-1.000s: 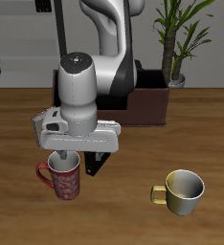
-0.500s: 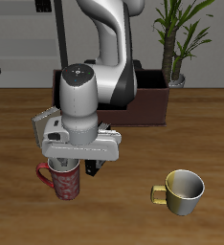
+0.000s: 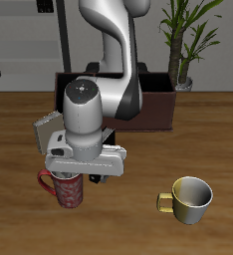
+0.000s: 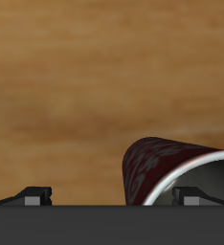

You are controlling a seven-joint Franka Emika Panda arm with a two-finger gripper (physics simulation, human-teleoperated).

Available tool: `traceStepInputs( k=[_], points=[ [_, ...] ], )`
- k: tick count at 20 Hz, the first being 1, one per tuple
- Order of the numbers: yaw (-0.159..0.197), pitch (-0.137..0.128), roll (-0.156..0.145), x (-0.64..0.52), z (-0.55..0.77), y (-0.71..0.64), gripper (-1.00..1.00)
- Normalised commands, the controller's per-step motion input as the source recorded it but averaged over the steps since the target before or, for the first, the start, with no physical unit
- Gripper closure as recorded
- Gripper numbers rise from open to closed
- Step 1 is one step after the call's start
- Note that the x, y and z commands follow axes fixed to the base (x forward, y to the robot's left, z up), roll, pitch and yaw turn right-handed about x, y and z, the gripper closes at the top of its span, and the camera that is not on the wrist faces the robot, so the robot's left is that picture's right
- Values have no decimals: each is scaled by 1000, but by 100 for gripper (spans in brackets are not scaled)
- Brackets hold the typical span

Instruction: Place the red mug into the back desk caddy's right compartment

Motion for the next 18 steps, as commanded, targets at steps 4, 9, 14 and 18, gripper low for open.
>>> traceStepInputs(
  k=[4, 9, 14, 18],
  points=[
    [-29, 27, -10, 14, -226, -59, 100],
    [9, 3, -29, -11, -73, -76, 100],
    [2, -5, -4, -38, -106, -32, 100],
    [-16, -21, -20, -77, 62, -60, 100]
  ],
)
